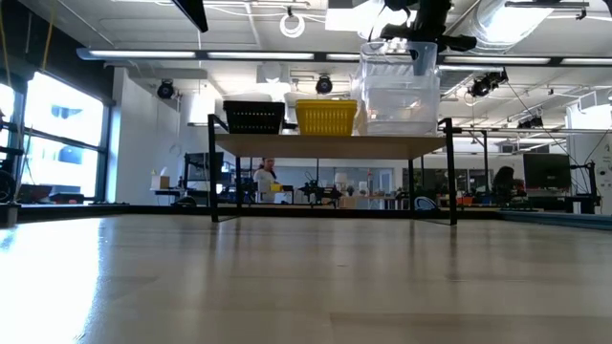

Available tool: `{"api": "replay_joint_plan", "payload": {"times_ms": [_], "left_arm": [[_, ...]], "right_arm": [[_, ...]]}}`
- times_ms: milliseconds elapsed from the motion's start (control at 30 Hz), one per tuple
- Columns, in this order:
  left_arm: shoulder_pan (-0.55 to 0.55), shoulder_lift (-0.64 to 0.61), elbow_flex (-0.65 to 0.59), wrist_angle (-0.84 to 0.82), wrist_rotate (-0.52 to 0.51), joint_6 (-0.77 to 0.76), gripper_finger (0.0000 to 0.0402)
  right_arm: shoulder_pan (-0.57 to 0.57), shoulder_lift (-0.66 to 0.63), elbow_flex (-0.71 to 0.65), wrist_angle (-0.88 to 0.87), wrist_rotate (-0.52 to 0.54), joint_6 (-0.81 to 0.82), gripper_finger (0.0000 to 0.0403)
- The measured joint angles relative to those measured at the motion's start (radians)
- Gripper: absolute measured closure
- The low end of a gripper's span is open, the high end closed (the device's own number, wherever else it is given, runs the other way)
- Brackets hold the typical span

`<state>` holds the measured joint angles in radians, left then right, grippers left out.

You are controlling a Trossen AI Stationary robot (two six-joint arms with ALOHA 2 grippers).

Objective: Stack baskets on shelf by color
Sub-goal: Stack the transparent bin on top of the transparent bin on the shelf

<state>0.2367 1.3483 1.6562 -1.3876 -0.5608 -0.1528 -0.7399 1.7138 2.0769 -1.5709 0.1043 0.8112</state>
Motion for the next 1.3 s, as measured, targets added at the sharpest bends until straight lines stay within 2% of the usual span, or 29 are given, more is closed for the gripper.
{"api": "replay_joint_plan", "payload": {"times_ms": [967,1300], "left_arm": [[0.0,0.0,0.0,0.0,0.0,0.0,0.0383],[0.0,0.0,0.0,0.0,0.0,0.0,0.0383]], "right_arm": [[-0.006,0.002,0.001,0.0,-0.053,-0.05,0.0402],[-0.006,0.002,0.001,0.0,-0.029,-0.026,0.0402]]}}
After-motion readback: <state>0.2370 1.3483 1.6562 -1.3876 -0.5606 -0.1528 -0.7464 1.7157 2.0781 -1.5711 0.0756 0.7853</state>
